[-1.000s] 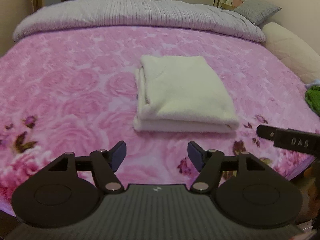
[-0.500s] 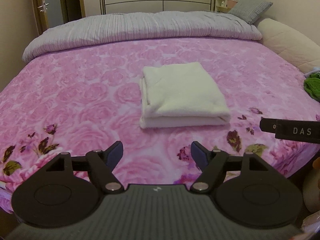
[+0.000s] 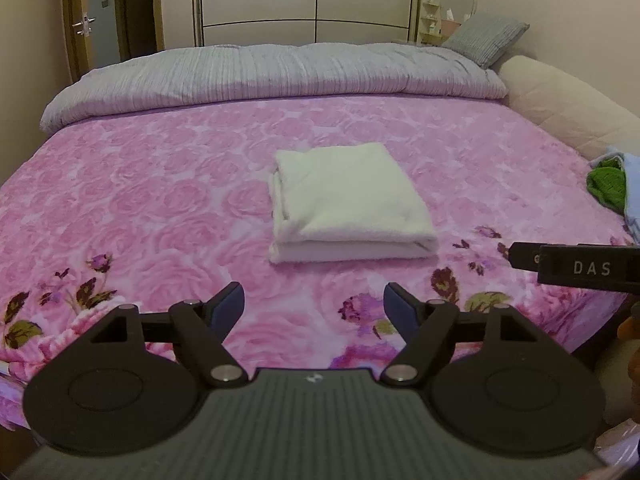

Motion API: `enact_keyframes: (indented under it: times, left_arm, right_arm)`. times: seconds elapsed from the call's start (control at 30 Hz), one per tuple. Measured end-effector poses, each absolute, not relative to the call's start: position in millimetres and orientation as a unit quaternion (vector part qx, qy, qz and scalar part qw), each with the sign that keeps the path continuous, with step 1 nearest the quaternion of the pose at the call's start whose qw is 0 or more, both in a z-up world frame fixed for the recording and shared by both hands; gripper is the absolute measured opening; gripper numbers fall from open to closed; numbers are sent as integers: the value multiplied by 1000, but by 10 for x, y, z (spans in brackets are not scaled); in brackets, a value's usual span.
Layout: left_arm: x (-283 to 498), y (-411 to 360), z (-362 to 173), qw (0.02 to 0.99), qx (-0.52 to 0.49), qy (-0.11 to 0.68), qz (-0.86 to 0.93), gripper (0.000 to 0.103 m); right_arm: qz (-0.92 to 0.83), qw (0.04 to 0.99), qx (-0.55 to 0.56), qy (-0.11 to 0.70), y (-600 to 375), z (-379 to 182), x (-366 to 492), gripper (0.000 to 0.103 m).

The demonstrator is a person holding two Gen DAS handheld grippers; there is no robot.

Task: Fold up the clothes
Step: 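Open both tools and back away from the folded sweater stack, then grasp the folded sweater corner with the right tool while the left tool grasps its edge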

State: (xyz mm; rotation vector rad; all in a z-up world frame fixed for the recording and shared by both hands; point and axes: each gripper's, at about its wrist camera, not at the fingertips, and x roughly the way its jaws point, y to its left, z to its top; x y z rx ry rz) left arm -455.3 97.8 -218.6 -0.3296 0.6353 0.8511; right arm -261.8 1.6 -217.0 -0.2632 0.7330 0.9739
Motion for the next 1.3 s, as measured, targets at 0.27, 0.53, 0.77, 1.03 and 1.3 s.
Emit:
enact_keyframes:
  times: [0.27, 0.53, 0.77, 1.03, 1.3]
  left_arm:
    - [-4640, 1060, -2243, 855, -177, 292, 391, 75]
    - [-4673, 1308, -2418, 845, -215, 291, 394, 76]
    - [-4702, 1670, -2635, 836, -262, 284, 390, 76]
    - [-4775, 2581, -2994, 810, -446, 203, 323, 80]
    - [-4504, 3344, -3522, 770, -544, 194, 271, 80]
  right_arm:
    - [453, 815, -137, 335, 30, -2152, -2715, 88]
    - [453, 806, -161, 344, 247, -2272, -2655, 88]
    - [443, 795, -186, 370, 500, -2548, -2524, 88]
    - [463, 762, -169, 419, 785, -2808, -2105, 88]
    - [494, 675, 87, 542, 914, -3151, -1018, 89]
